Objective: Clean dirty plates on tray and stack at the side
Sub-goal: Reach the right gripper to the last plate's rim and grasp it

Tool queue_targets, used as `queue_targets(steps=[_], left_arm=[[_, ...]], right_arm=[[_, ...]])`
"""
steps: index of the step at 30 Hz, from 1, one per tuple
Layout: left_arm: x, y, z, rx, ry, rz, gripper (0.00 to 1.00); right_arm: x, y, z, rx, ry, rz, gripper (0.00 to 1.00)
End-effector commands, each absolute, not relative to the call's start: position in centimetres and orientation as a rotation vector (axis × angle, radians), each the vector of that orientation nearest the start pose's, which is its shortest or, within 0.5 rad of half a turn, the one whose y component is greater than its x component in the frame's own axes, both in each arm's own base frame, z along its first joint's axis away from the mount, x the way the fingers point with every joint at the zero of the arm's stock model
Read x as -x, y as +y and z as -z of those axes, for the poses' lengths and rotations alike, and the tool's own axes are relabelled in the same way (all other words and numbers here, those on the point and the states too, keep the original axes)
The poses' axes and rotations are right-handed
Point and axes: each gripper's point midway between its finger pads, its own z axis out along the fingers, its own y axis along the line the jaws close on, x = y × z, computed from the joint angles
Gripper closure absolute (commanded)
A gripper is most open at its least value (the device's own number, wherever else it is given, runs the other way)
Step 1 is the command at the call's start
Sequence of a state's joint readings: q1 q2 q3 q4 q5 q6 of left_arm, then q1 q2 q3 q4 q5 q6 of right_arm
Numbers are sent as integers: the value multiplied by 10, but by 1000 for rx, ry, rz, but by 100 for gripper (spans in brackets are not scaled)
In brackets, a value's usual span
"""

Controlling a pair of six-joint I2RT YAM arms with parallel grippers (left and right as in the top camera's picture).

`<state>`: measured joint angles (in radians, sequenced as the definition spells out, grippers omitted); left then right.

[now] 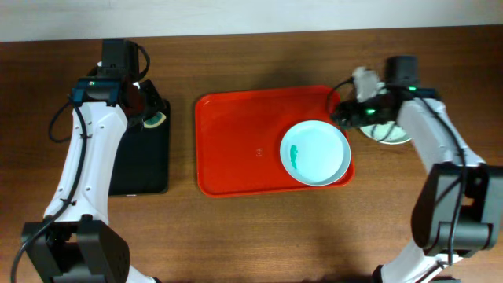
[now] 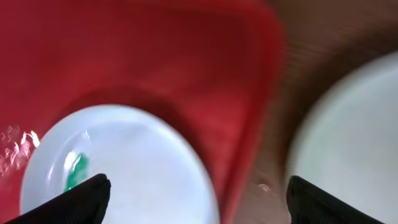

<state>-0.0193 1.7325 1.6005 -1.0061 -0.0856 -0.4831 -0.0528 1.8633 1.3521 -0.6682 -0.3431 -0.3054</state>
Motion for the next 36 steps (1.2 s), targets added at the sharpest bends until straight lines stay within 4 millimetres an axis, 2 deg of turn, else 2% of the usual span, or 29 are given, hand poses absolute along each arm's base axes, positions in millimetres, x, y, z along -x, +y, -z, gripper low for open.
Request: queue_targets(steps=[1, 4, 7, 9, 12, 19, 23, 27, 32, 34, 36], left_arm=[[-416, 9, -177, 634, 2628, 19, 100], [-416, 9, -177, 634, 2628, 19, 100], [-416, 9, -177, 634, 2628, 19, 100], [-416, 9, -177, 635, 2628, 20, 100], [-417, 9, -177, 634, 2626, 20, 100], [-417, 9, -177, 634, 2625, 20, 100], [-417, 9, -177, 633, 2625, 21, 100], [-417, 9, -177, 633, 2625, 21, 100], [-417, 9, -177, 634, 2625, 20, 100], [-417, 9, -177, 633, 2625, 21, 100], [-417, 9, -177, 634, 2625, 21, 100]], right_arm=[[-423, 42, -65, 657, 2668, -135, 9], [-420, 42, -50, 686, 2714, -65, 16], [-415, 45, -32, 693, 2758, -104, 16], [-412, 46, -29, 647, 2786, -118, 20], [-405, 46, -27, 511, 2849, -145, 22], [-368, 44, -21, 356, 3028, -187, 23], [-354, 44, -20, 269, 3097, -205, 23], [-341, 61, -23, 265, 3129, -374, 27], [-336, 62, -24, 263, 3147, -399, 32], [-339, 54, -20, 263, 3149, -321, 32], [-343, 45, -16, 169, 3160, -234, 30]])
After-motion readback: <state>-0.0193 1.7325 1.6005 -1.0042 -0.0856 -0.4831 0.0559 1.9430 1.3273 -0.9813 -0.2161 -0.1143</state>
